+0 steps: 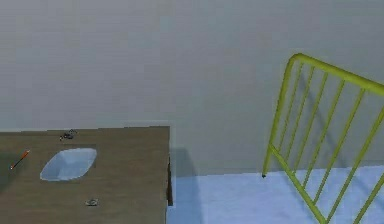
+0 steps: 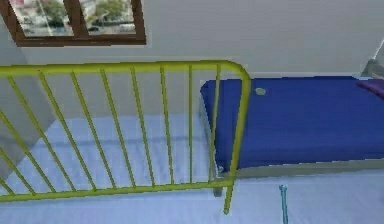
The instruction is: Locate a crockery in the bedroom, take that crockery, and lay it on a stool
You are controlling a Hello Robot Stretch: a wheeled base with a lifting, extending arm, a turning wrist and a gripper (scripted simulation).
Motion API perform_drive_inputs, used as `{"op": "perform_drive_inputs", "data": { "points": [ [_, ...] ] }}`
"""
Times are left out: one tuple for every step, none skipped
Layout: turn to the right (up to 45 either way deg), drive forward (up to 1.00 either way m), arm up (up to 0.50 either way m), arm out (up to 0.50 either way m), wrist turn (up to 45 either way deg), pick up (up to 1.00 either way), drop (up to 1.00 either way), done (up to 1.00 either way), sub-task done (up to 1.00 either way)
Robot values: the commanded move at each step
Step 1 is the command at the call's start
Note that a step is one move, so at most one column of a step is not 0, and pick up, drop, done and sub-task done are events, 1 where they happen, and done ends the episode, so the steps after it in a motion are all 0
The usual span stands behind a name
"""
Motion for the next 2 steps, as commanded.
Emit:
{"op": "perform_drive_inputs", "data": {
  "points": [
    [0.0, 0.25, 0.0, 0.0, 0.0, 0.0, 0.0, 0.0, 0.0],
    [-45.0, 0.0, 0.0, 0.0, 0.0, 0.0, 0.0, 0.0, 0.0]
  ]
}}
